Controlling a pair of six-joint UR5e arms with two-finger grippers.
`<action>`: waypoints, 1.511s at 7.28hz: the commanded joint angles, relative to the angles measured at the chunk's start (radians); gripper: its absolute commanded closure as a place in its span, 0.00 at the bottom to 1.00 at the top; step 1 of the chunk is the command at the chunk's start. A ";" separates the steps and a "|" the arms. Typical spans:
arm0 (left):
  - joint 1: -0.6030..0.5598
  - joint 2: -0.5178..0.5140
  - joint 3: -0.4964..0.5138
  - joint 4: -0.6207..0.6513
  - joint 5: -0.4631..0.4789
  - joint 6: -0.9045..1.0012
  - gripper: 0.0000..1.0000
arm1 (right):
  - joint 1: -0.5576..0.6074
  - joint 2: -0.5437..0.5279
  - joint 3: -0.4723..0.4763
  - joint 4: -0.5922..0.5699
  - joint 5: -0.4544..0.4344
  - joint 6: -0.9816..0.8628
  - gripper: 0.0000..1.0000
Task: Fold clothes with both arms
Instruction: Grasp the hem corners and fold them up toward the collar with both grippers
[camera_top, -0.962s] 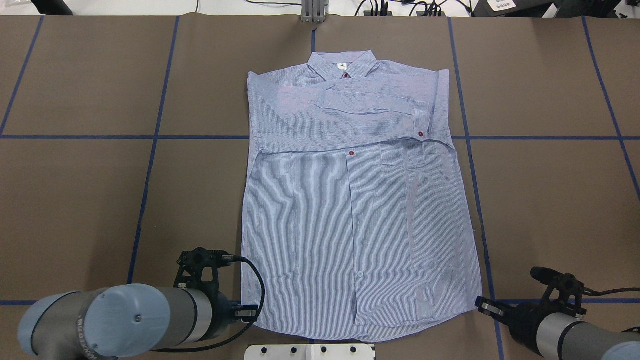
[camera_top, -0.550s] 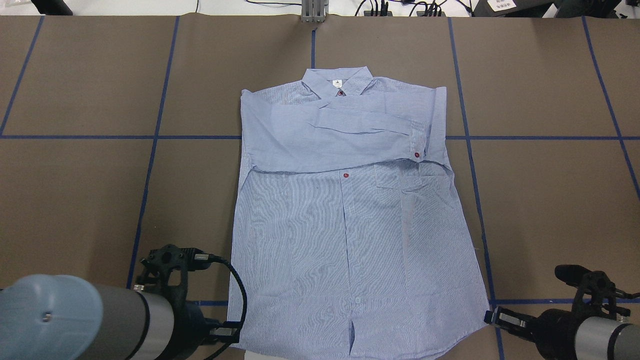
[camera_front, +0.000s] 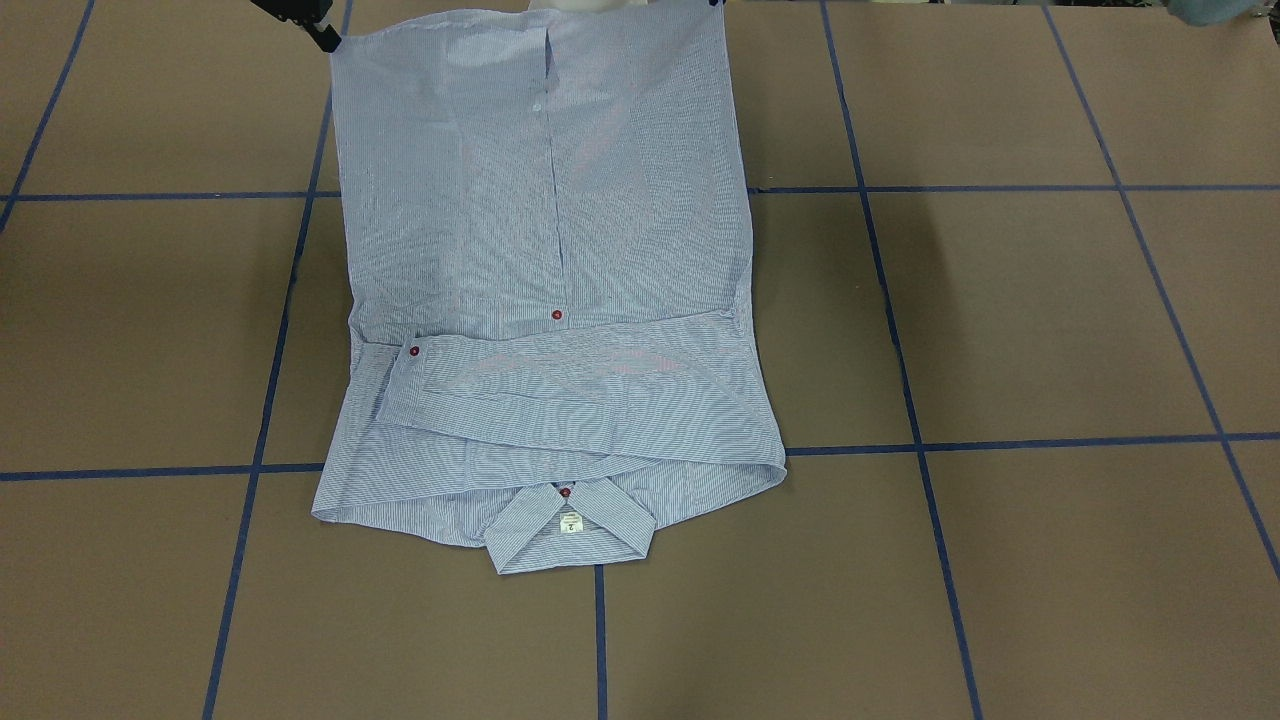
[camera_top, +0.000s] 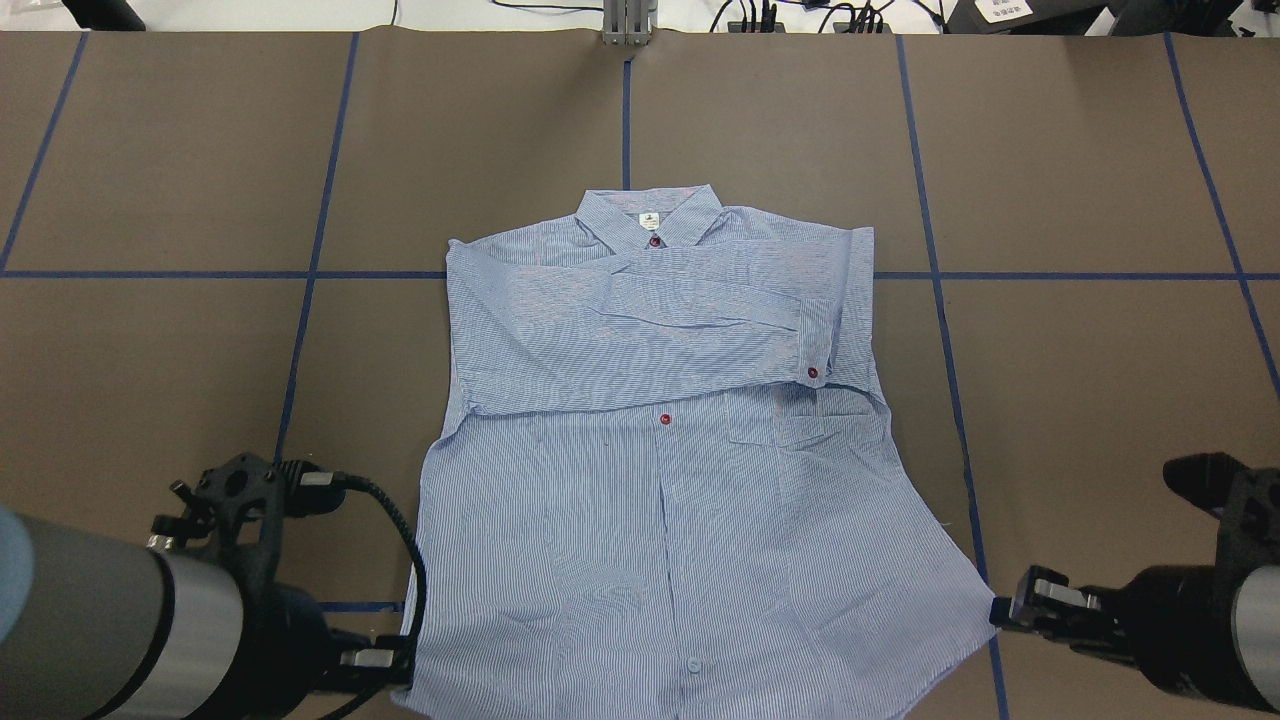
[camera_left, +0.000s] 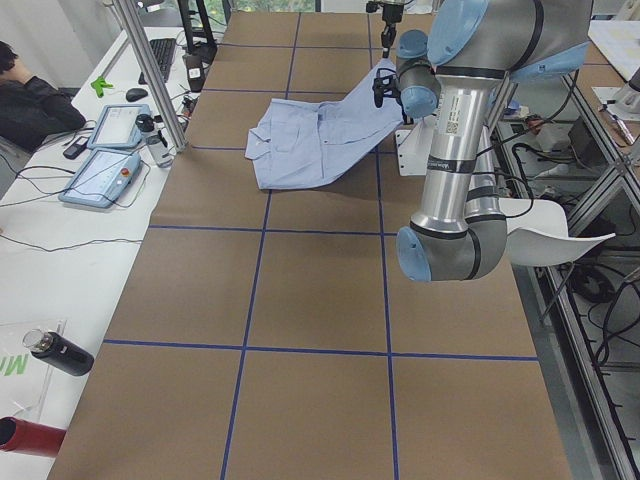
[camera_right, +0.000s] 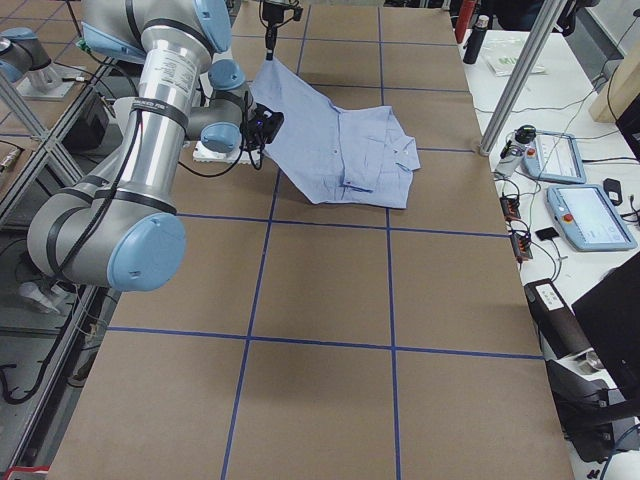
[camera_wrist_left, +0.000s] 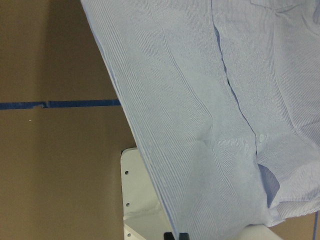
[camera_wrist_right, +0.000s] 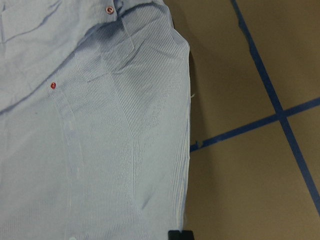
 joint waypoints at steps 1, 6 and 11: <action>-0.108 -0.114 0.214 0.002 0.067 0.000 1.00 | 0.162 0.167 -0.130 -0.056 0.048 -0.072 1.00; -0.333 -0.199 0.306 -0.001 0.132 0.086 1.00 | 0.449 0.631 -0.381 -0.377 0.117 -0.208 1.00; -0.450 -0.298 0.631 -0.210 0.192 0.204 1.00 | 0.552 0.878 -0.628 -0.520 0.117 -0.380 1.00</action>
